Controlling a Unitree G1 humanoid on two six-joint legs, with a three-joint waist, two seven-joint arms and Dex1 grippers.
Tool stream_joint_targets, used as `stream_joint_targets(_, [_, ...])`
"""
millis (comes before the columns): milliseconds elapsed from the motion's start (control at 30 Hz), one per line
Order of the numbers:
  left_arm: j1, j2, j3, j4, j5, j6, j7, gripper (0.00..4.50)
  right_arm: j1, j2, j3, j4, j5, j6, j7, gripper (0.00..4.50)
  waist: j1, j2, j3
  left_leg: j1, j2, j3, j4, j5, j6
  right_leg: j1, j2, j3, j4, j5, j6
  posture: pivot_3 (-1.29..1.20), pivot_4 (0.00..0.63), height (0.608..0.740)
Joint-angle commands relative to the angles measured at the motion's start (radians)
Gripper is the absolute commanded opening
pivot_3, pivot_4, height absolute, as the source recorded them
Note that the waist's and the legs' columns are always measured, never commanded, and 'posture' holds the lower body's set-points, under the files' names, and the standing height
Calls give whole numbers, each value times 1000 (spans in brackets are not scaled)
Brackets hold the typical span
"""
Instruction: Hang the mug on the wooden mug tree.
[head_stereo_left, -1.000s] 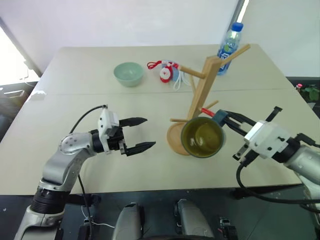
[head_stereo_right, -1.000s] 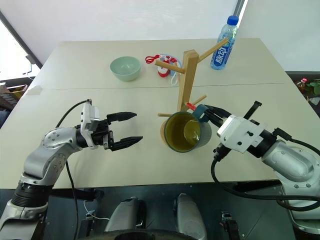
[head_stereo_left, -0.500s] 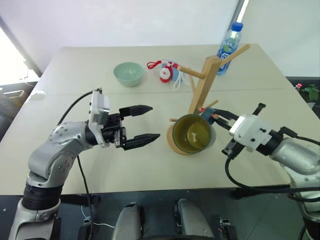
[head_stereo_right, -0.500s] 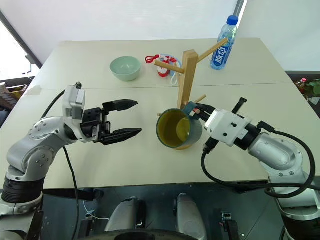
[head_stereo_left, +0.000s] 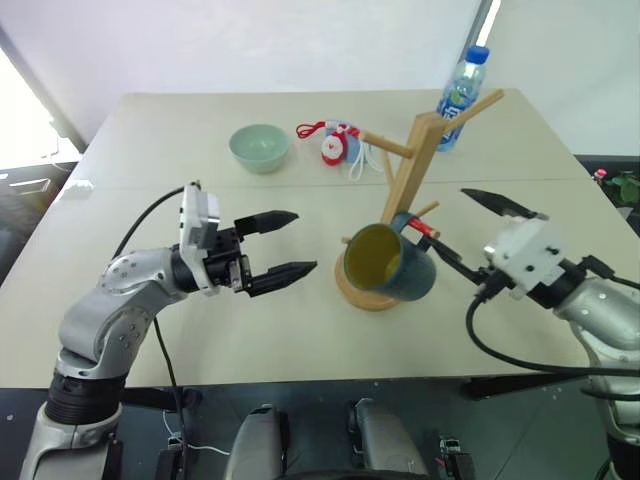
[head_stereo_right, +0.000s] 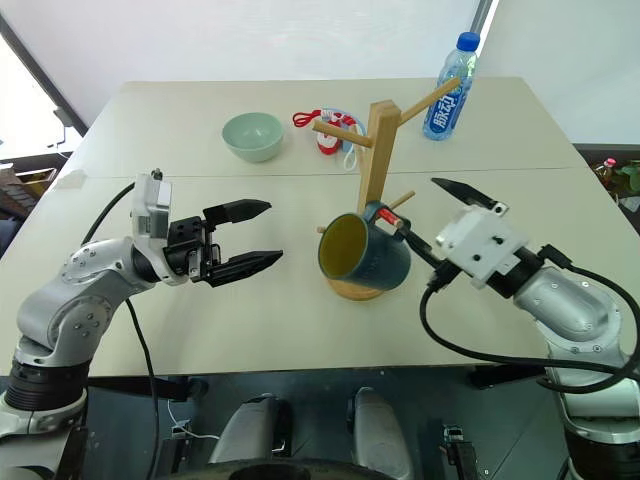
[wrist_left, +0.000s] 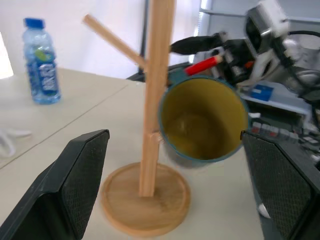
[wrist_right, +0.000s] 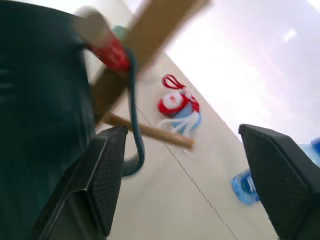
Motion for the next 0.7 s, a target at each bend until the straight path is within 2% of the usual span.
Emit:
stream_joint_targets(33, [25,-41,74,63,28,-28,96,4500,65,85,-81,14,141,7,-6,3636,0,0,0,0,0,0,0,0,0,0,0,0,0,0,0,0,150,740])
stream_joint_targets(167, [87,-101,104,162,145,-122,210,4500,112,211,-76,134,184,-1,-60,3636,-5,0,0,1,1,-1,0,0,0,0,0,0,1,0,0,0,150,740])
stream_joint_targets(333, [147,-192,92,277,371,-276,429,4500,-2,357,-40,396,143,-106,-170,3636,-7,0,0,2,1,0,1,0,0,1,0,1,2,1,-1,0,150,740])
stream_joint_targets(500, [193,-260,98,292,416,-331,492,4500,-75,382,12,560,109,-200,-156,3636,-1,0,-1,0,1,-1,0,0,0,-1,0,0,2,1,-1,0,150,740])
stream_joint_targets(700, [220,-285,101,273,429,-364,498,4500,-113,367,40,654,111,-253,-132,3636,-1,0,-1,0,1,-1,0,0,0,-1,-2,0,1,1,0,0,150,740])
